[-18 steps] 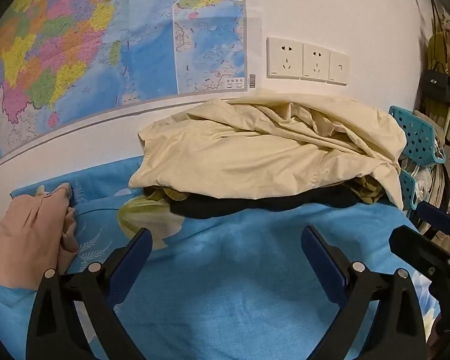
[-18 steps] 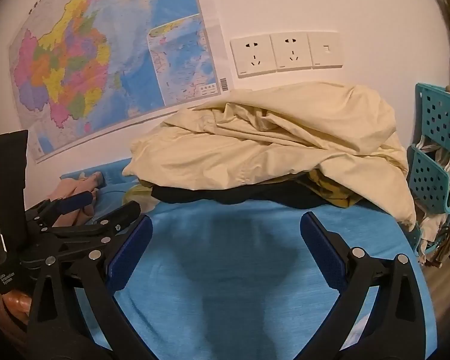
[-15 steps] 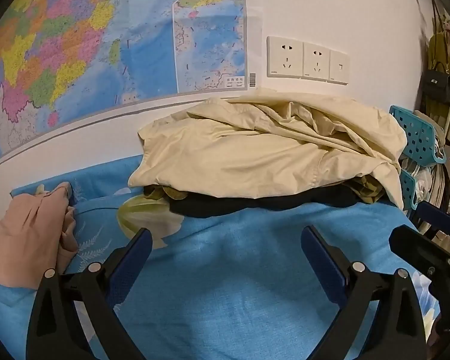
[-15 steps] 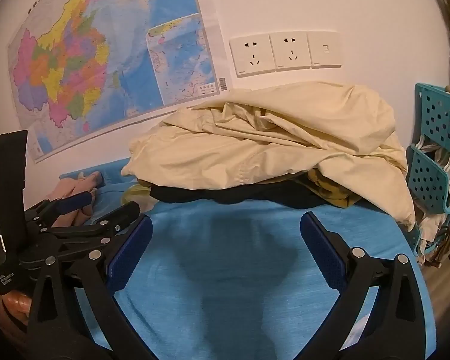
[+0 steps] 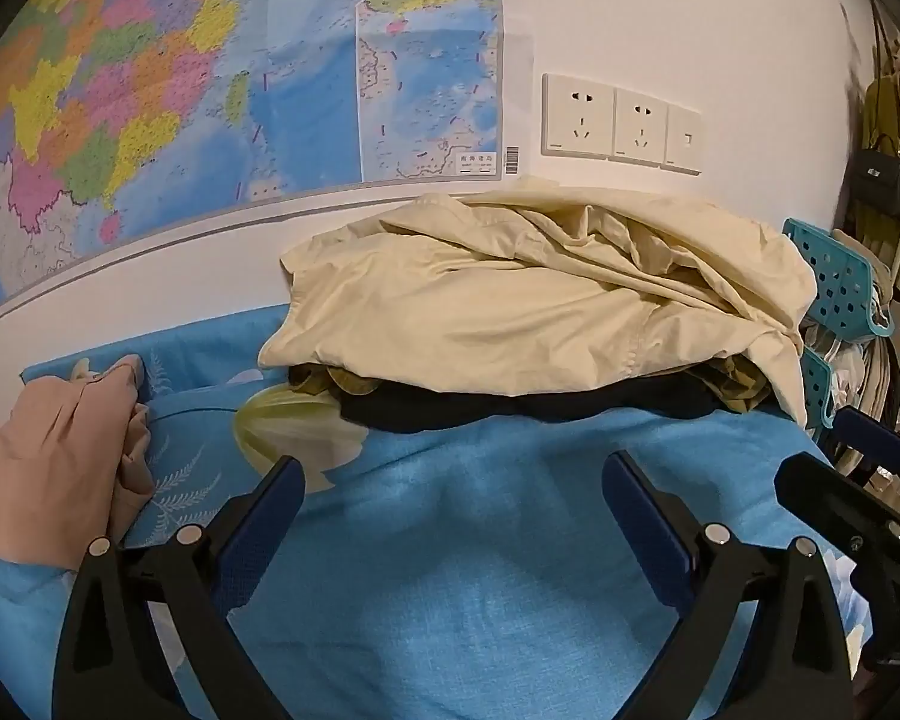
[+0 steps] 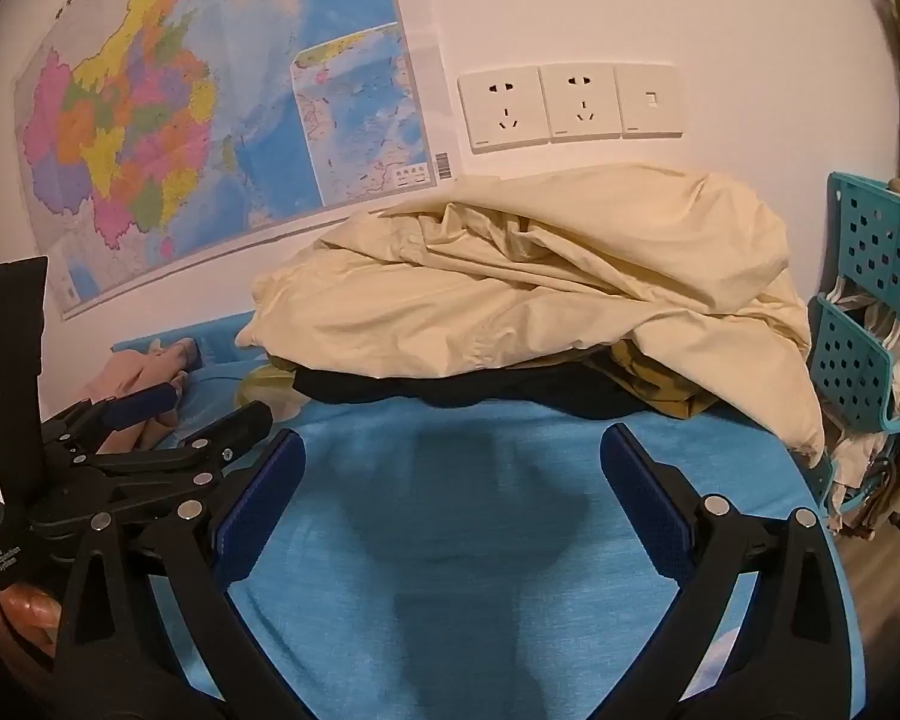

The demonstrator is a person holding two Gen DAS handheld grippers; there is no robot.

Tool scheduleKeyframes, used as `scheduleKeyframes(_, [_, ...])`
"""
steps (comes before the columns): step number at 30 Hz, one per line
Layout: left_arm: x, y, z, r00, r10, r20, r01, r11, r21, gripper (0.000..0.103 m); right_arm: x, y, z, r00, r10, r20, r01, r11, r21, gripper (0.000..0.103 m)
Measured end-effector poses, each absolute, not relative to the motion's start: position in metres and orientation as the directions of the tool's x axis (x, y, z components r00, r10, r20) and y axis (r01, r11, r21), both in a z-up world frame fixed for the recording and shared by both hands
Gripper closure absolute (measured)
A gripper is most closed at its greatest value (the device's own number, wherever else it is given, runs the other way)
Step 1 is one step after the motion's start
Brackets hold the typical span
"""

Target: Fold large clothes

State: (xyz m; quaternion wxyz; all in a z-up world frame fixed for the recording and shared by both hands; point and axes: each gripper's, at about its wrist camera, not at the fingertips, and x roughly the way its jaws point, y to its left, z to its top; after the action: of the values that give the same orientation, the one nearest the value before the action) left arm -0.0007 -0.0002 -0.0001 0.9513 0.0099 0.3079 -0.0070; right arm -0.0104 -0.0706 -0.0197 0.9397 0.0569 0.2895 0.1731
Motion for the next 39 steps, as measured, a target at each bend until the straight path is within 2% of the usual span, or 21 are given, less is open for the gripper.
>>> scheduleKeyframes(39, [-0.0037,-0.0024,-0.0020,0.813,-0.013,-0.582,0.013,1.000,-0.005,0.007,-0.0054,-0.0725,-0.0153,0.771,0.363,-0.522,-0.304,0.932,0.199,0.006])
